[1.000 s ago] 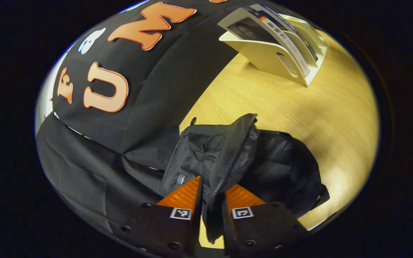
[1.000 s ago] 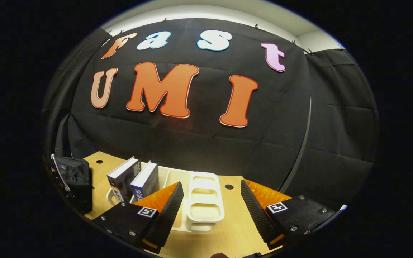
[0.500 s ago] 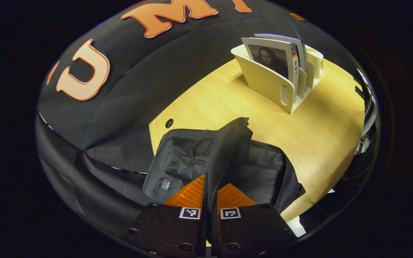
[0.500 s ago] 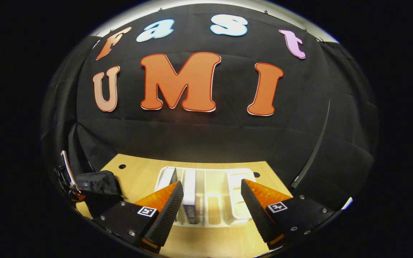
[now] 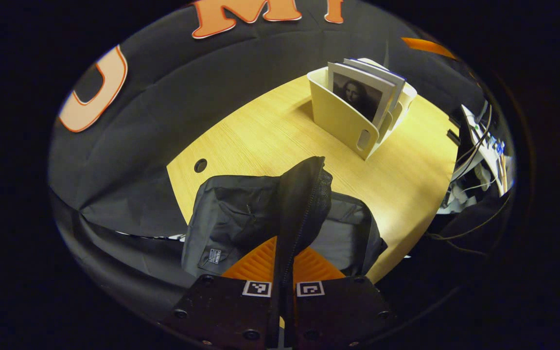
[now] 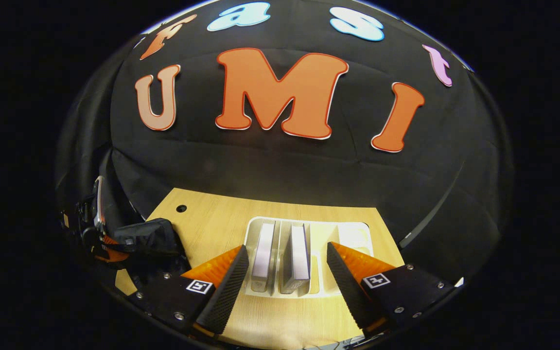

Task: Open the schoolbag, grab two books from the bookshelf and put them into the schoolbag.

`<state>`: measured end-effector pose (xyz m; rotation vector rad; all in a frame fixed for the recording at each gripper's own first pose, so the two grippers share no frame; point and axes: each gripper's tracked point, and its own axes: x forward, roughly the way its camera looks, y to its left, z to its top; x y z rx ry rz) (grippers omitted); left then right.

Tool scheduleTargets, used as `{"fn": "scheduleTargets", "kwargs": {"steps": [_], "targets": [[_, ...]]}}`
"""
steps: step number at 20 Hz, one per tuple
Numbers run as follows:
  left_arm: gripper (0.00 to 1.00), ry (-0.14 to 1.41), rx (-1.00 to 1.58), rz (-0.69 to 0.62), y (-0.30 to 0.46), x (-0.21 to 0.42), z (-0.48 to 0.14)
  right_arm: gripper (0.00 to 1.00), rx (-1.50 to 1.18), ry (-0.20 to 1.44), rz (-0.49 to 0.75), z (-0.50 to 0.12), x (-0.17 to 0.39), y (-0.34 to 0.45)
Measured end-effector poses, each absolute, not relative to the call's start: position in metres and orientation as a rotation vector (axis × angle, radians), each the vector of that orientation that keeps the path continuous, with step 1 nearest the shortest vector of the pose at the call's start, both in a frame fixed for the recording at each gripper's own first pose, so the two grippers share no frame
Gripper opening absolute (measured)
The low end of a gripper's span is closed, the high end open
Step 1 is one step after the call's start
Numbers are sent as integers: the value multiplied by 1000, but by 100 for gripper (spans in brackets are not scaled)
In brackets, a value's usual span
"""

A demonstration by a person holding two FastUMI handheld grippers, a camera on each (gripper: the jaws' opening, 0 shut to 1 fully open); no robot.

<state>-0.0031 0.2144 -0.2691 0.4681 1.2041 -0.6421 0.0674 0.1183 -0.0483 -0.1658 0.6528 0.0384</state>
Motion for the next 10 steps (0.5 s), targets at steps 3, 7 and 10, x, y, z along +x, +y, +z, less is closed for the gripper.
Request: {"fn": "scheduleTargets", "kwargs": {"steps": [3,7,10], "targets": [[4,1211,475,-655,220,6,-261,95,-157,745,92,-58,74,131],[4,1211,500,-660,218,8,-251,95,-102,937,161,-87,82,143],[4,1225,498,-647,213,13,-254,94,-104,1031,172,-111,102,144]]}}
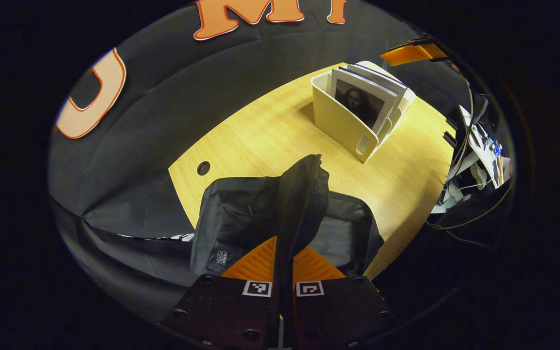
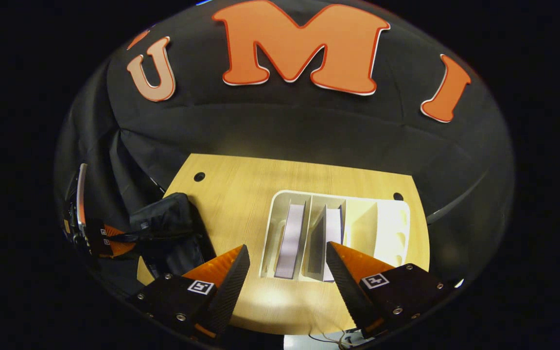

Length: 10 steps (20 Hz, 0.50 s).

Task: Open the schoolbag, grab two books from the bookshelf and put them into the schoolbag.

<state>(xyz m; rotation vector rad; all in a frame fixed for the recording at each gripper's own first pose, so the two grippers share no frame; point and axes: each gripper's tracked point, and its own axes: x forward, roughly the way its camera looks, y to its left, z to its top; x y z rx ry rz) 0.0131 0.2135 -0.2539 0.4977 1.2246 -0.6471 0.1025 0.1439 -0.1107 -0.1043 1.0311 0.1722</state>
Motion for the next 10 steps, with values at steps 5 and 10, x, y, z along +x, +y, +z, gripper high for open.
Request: {"fn": "scheduleTargets", "kwargs": {"steps": [5,10], "targets": [[4,1251,485,-614,211,15,-257,75,-74,1196,155,-162,126,145],[5,1291,458,-566,202,15,-264,65,-76,1300,154,-205,140,147]]}}
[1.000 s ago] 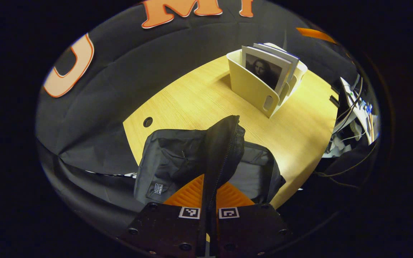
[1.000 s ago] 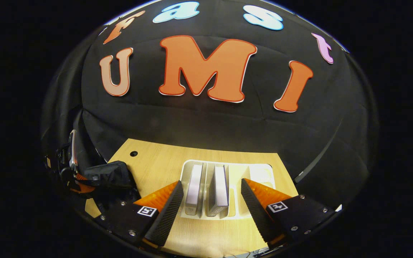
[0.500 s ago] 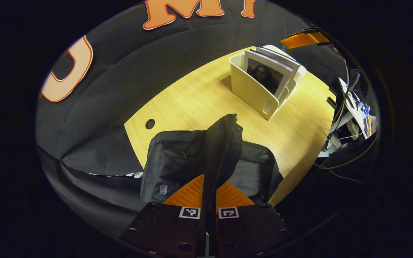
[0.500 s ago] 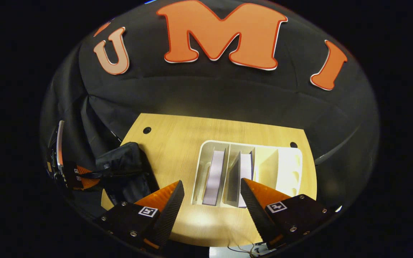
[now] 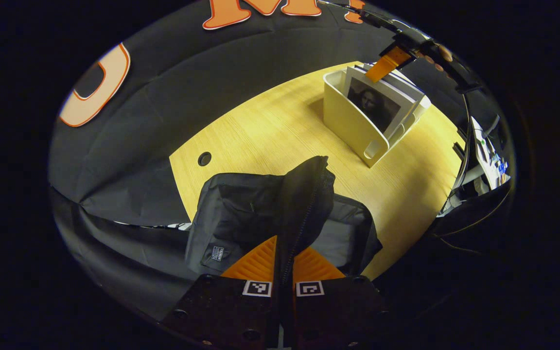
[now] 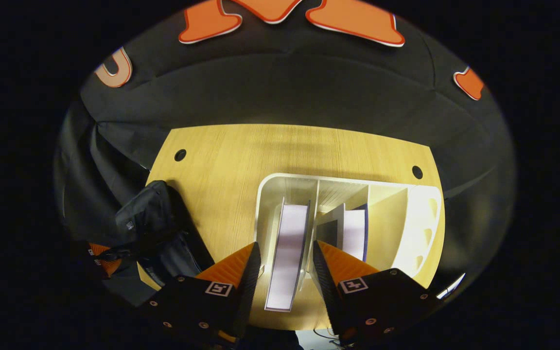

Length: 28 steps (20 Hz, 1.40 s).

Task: Open the schoolbag, grab two books from the bookshelf and put them into the schoolbag.

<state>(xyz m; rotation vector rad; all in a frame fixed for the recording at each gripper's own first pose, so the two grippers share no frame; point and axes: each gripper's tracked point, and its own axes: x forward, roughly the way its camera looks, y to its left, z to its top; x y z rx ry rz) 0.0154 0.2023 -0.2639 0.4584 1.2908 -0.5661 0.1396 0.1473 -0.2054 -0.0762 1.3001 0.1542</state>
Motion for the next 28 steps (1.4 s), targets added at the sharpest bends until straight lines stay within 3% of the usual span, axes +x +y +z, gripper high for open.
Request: {"fn": "scheduleTargets", "kwargs": {"steps": [1,2,4,5,7,8,15,16,17,23,28], "targets": [[5,1297,452,-553,201,15,-265,62,-62,1345,159,-216,135,149],[4,1301,447,-541,200,15,-265,46,-34,1380,158,-222,130,152],[4,1314,436,-520,197,15,-266,43,-15,1409,138,-228,132,151],[4,1322,431,-511,195,13,-267,34,-4,1406,129,-228,137,150],[4,1332,420,-497,193,10,-268,44,11,1410,130,-227,137,149],[5,1335,413,-488,192,10,-269,35,9,1414,140,-226,137,148],[4,1331,384,-467,188,5,-266,31,79,1348,176,-189,126,133],[5,1325,393,-483,189,6,-267,22,103,1322,169,-175,123,130],[5,1315,402,-502,190,8,-268,30,126,1302,166,-161,119,129],[4,1267,436,-667,202,10,-270,29,260,1160,42,-85,74,117],[4,1224,443,-776,211,14,-272,29,373,1087,-41,-60,13,132]]}}
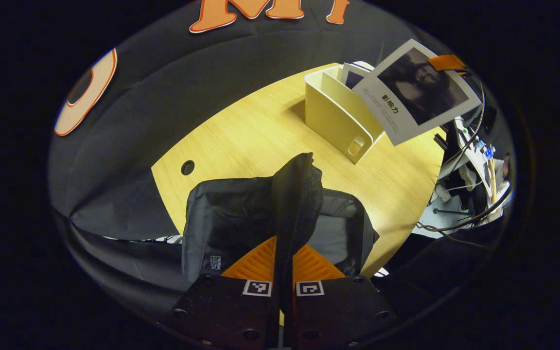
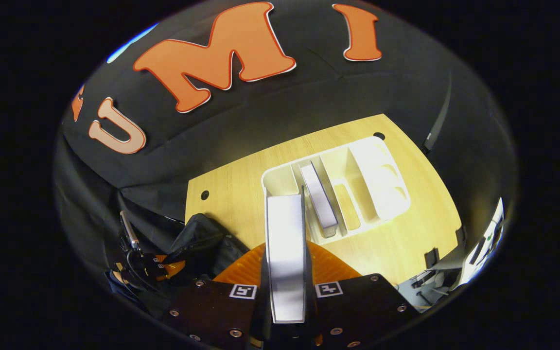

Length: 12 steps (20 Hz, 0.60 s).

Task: Open the schoolbag, grab two books from the bookshelf and put them into the schoolbag.

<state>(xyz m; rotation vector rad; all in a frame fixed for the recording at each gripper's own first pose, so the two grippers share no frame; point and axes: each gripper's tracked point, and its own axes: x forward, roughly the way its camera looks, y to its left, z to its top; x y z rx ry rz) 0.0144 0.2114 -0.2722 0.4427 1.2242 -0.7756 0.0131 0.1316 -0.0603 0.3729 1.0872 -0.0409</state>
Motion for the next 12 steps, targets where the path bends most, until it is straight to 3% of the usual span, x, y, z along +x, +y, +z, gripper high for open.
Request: {"fn": "scheduleTargets", "kwargs": {"steps": [5,12], "targets": [[4,1185,462,-852,211,11,-267,28,593,1063,4,-71,-45,189],[5,1147,399,-875,207,12,-260,27,831,1055,89,-128,-75,265]]}}
